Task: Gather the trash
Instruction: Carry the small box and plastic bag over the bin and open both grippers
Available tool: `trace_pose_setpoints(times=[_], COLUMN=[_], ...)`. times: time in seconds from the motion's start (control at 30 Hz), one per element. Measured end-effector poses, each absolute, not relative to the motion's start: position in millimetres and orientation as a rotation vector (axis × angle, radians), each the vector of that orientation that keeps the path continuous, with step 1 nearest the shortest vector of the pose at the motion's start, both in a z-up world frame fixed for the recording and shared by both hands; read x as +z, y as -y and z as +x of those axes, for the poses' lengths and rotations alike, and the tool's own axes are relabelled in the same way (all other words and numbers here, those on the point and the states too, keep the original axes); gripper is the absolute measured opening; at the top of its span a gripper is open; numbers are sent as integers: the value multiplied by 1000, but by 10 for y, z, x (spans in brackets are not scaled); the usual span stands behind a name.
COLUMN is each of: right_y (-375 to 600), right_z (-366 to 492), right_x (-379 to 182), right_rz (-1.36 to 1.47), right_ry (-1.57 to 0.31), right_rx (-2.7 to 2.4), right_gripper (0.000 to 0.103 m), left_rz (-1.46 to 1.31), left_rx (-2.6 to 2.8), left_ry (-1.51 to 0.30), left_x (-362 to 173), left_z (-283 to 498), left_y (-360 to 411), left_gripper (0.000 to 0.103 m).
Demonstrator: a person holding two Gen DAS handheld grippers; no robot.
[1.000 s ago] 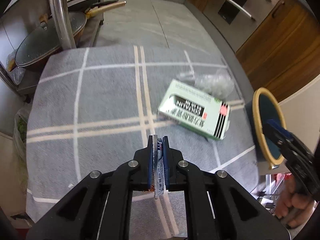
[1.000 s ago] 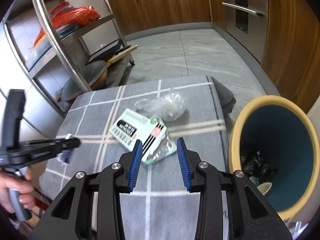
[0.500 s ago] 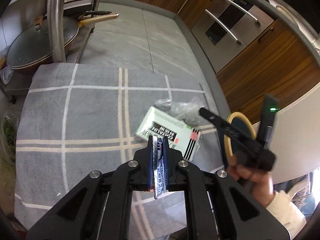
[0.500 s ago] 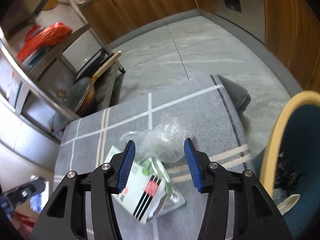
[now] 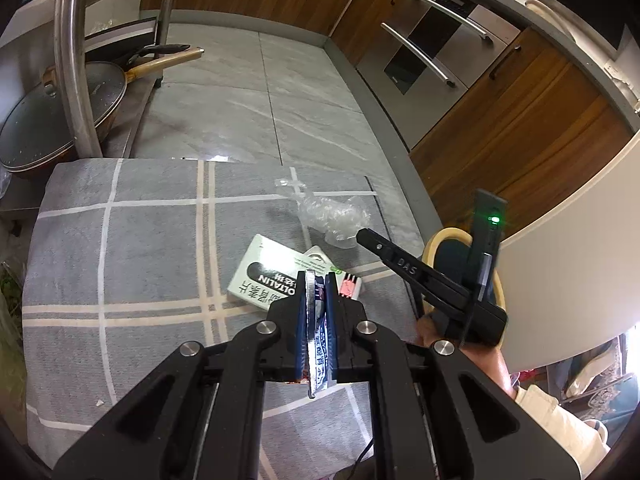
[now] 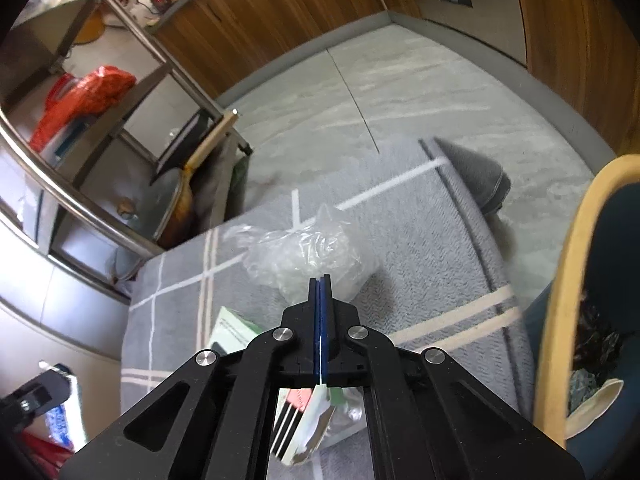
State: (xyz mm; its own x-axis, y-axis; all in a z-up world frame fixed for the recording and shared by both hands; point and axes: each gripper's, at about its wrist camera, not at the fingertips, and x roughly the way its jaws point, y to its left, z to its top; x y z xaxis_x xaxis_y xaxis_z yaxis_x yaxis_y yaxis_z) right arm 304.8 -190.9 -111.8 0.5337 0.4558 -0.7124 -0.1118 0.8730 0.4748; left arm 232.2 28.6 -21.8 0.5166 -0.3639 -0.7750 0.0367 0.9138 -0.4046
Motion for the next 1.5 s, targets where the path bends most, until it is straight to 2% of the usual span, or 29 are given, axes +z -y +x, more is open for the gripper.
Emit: trace_pose_setpoints(times=[0.37, 0.7, 1.03, 1.5], right_y=[2378, 3017, 3663, 4080], right_z=[2543, 1799, 1255, 1105], right_x=[-448, -158, -216, -413], right_rz=[370, 365, 420, 441], right_ry=[-824, -756, -731, -744], right_rx=[313, 206, 100, -19], right_gripper=[1, 1, 1, 1], left_rz=[-352, -356, -308, -278], left_rx=[-298, -360, -422, -492], left_ry=[-961, -940, -968, -1029], left_x=[-43, 74, 46, -155], left_z=[2313, 2279, 2212, 2371], left_y=[3, 330, 830, 1624], left_gripper=[7, 7, 7, 7])
